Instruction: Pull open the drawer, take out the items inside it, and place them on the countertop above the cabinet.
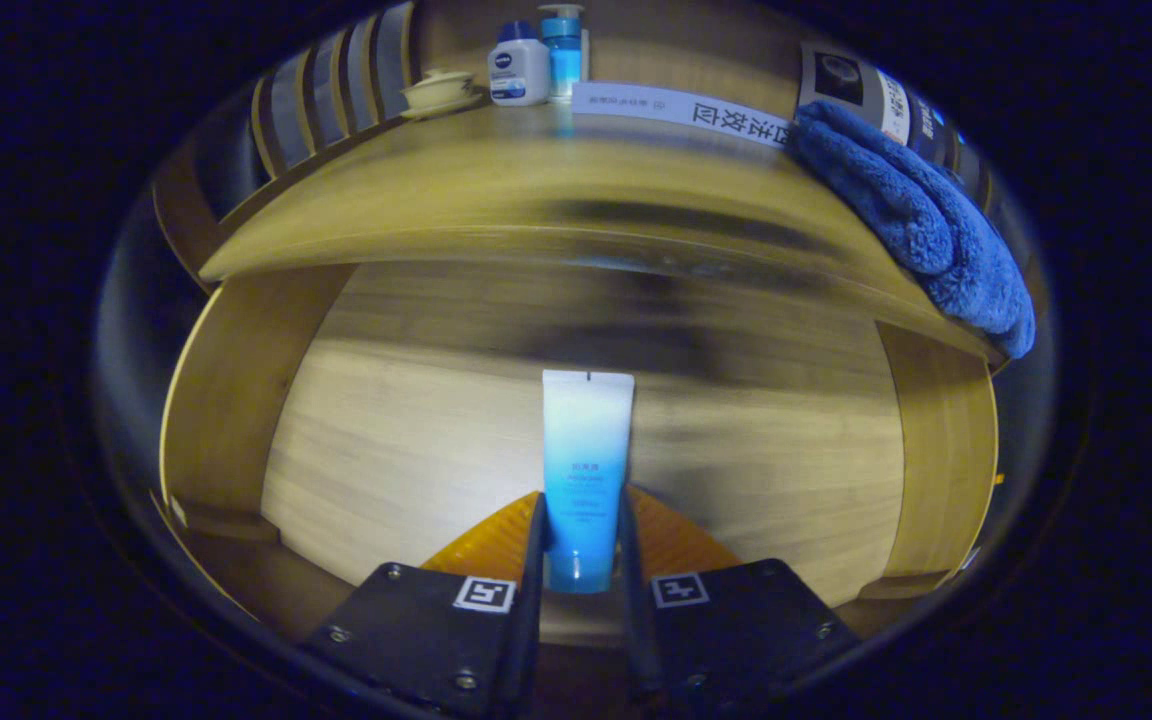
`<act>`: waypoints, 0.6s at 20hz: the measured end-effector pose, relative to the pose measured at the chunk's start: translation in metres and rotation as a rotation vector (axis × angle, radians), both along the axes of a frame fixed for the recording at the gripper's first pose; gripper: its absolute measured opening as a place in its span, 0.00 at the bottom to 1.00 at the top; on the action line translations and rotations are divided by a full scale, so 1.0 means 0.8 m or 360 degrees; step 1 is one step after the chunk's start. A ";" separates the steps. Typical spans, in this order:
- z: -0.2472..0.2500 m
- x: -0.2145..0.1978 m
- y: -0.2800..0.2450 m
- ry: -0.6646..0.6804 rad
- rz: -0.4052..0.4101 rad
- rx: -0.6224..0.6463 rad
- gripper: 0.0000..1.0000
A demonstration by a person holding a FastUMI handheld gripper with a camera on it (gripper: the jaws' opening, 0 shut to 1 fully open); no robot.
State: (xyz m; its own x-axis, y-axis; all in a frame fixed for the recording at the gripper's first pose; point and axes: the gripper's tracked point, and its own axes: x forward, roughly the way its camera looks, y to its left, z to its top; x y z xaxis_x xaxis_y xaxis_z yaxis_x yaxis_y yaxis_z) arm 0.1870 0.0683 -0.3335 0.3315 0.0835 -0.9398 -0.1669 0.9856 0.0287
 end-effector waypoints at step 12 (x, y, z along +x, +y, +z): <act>0.084 -0.024 0.046 -0.0156 0.0035 0.0319 0.35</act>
State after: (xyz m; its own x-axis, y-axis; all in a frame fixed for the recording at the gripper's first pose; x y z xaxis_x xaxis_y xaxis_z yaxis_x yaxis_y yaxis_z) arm 0.1681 0.1053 -0.2665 0.4164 0.2735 -0.8671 -0.1999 0.9579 0.2061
